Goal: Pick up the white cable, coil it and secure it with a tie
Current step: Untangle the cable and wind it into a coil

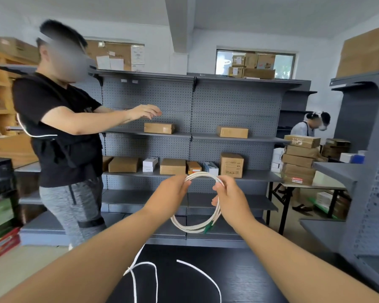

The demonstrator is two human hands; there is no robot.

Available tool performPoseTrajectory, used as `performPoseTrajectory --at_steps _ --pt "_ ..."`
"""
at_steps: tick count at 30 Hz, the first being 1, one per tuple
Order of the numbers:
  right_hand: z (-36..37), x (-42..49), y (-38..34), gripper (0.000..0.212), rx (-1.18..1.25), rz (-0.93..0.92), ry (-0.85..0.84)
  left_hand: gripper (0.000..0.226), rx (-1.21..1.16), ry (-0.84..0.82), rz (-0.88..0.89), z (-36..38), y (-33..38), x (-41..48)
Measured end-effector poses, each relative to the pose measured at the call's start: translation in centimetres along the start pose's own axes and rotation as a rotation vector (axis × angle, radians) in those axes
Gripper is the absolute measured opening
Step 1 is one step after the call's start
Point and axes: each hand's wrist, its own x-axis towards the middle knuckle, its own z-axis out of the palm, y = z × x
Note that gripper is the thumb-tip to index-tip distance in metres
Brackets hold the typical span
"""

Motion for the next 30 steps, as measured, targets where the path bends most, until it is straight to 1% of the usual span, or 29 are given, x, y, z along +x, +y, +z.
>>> performPoseTrajectory --at_steps 3,7,10,12,15,17,21,24,26,27,30 --pt "-0.2 0.3 -0.4 0.026 -0.076 -0.083 -0.084 0.022 0.07 -0.052 0.043 -0.5 0.1 0.5" --pt "-0.3 0.7 -1.1 0.031 -0.303 -0.226 -0.214 0.023 0.275 -0.157 0.124 -1.0 0.4 1.5" --pt "0.1 1.1 -1.1 0.025 -0.482 -0.275 -0.262 0.028 0.318 -0.221 0.15 -1.0 0.3 2.1" --pt "0.4 1.3 -1.0 0.018 -0.556 -0.279 -0.242 0.027 0.287 -0.231 0.146 -0.9 0.1 2.2" --pt "0.9 1.6 -1.1 0.016 -0.611 -0.273 -0.2 0.026 0.151 -0.203 0.117 -0.8 -0.7 1.9" --pt "1.1 1.7 -1.2 0.016 -0.63 -0.264 -0.193 0.026 0.015 -0.204 0.075 -0.5 -1.5 1.6" --pt "0.7 2.1 -1.5 0.015 -0.635 -0.217 -0.153 0.023 -0.331 -0.278 -0.094 -0.3 -3.1 1.1" --pt "0.2 2.5 -1.5 0.019 -0.63 -0.147 -0.122 0.015 -0.616 -0.394 -0.206 -0.6 -4.1 0.9" --pt "-0.1 2.7 -1.1 0.017 -0.575 -0.101 -0.084 0.015 -0.662 -0.461 -0.223 -0.9 -4.7 0.9" --pt "-0.2 2.8 -1.0 0.017 -0.506 -0.068 -0.055 0.015 -0.671 -0.48 -0.222 -0.9 -5.0 0.9" --pt "-0.3 2.9 -0.5 0.017 -0.332 -0.024 0.053 0.021 -0.727 -0.486 -0.23 -0.8 -5.6 1.0"
